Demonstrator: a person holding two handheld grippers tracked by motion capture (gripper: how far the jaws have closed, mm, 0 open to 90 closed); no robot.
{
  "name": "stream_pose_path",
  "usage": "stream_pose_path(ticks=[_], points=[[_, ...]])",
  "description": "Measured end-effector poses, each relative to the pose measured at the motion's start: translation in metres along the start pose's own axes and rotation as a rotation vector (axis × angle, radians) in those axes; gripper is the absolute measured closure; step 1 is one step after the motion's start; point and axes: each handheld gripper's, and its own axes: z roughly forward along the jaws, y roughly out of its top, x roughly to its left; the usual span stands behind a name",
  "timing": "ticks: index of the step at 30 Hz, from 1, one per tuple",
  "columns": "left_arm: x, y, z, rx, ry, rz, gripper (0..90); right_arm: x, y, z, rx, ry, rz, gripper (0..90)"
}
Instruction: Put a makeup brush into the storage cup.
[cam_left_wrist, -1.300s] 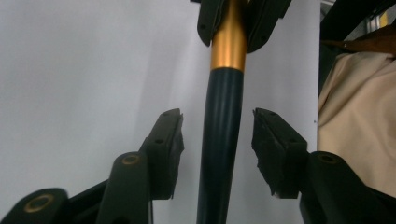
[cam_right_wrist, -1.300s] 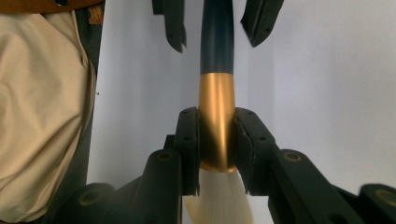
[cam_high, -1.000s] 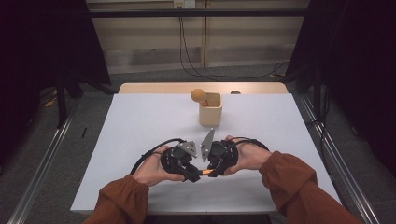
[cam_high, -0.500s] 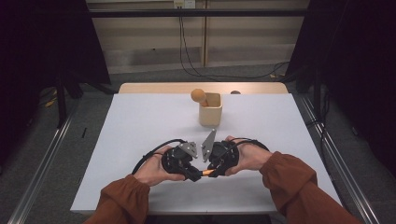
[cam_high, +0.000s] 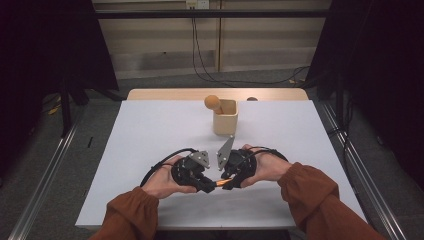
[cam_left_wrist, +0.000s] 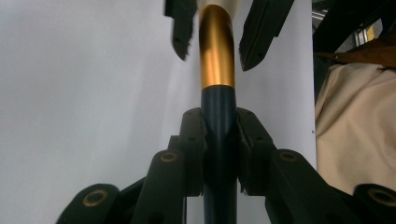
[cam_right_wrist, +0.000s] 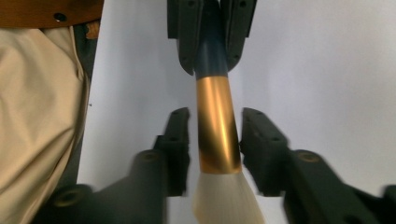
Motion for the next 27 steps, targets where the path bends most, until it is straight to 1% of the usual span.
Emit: stream_pose_path(ticks=[1, 2, 3, 4, 5, 6, 7, 8, 10, 11, 12, 14, 15, 16, 17, 19, 20, 21, 22, 23, 26, 27], points=[[0.0, -0.001, -0.001, -0.001, -0.004, -0.003, 74.7, 0.0, -0.001, 0.0, -0.001, -0.002, -0.001, 58.4], [0.0, -0.001, -0.001, -0.004, 0.002, -0.003, 74.7, 0.0, -0.001, -0.001, 0.001, -0.004, 0.015, 54.8], [0.001, -0.002, -0.002, -0.008, 0.004, -0.01, 74.7, -0.001, -0.002, -0.001, -0.007, -0.01, 0.027, 49.9], [0.001, -0.003, -0.002, -0.008, 0.01, -0.021, 74.7, -0.002, -0.003, -0.001, -0.012, -0.013, 0.03, 47.4], [0.003, -0.004, -0.003, -0.016, 0.021, -0.034, 74.7, -0.002, -0.005, -0.002, -0.022, -0.021, 0.041, 43.1], [0.004, -0.006, -0.004, -0.017, 0.017, -0.041, 74.7, -0.003, -0.006, -0.004, -0.027, -0.026, 0.055, 37.0], [0.006, -0.007, -0.005, -0.008, 0.016, -0.04, 74.7, -0.003, -0.007, -0.006, -0.029, -0.034, 0.073, 34.1], [0.006, -0.009, -0.006, -0.014, 0.031, -0.046, 74.7, -0.004, -0.009, -0.008, -0.042, -0.04, 0.073, 32.4], [0.006, -0.012, -0.008, -0.029, 0.029, -0.059, 74.7, -0.006, -0.013, -0.011, -0.054, -0.057, 0.101, 24.2], [0.006, -0.013, -0.009, -0.034, 0.03, -0.063, 74.7, -0.007, -0.015, -0.012, -0.059, -0.068, 0.117, 23.7], [0.006, -0.014, -0.01, -0.037, 0.028, -0.067, 74.7, -0.008, -0.018, -0.013, -0.069, -0.072, 0.118, 23.3], [0.006, -0.017, -0.012, -0.047, 0.03, -0.08, 74.7, -0.009, -0.022, -0.014, -0.078, -0.075, 0.134, 19.7], [0.006, -0.018, -0.012, -0.044, 0.028, -0.082, 74.7, -0.009, -0.024, -0.014, -0.081, -0.078, 0.147, 19.0], [0.006, -0.019, -0.013, -0.042, 0.035, -0.085, 74.7, -0.009, -0.026, -0.014, -0.084, -0.08, 0.148, 18.7], [0.007, -0.021, -0.013, -0.043, 0.029, -0.091, 74.7, -0.008, -0.027, -0.015, -0.081, -0.071, 0.16, 18.7], [0.008, -0.024, -0.014, -0.044, 0.04, -0.098, 74.7, -0.008, -0.031, -0.014, -0.076, -0.07, 0.177, 17.9], [0.008, -0.026, -0.014, -0.054, 0.039, -0.11, 74.7, -0.008, -0.033, -0.013, -0.086, -0.067, 0.181, 17.0], [0.009, -0.028, -0.015, -0.06, 0.045, -0.118, 74.7, -0.008, -0.035, -0.014, -0.09, -0.078, 0.187, 16.7], [0.009, -0.03, -0.017, -0.061, 0.047, -0.118, 74.7, -0.008, -0.037, -0.014, -0.092, -0.08, 0.199, 16.3], [0.01, -0.031, -0.018, -0.07, 0.048, -0.125, 74.7, -0.008, -0.039, -0.014, -0.099, -0.079, 0.202, 15.4], [0.008, -0.036, -0.021, -0.104, 0.052, -0.155, 74.7, -0.008, -0.044, -0.016, -0.117, -0.086, 0.229, 12.7], [0.008, -0.036, -0.022, -0.107, 0.061, -0.158, 74.7, -0.009, -0.045, -0.016, -0.122, -0.09, 0.243, 10.6]])
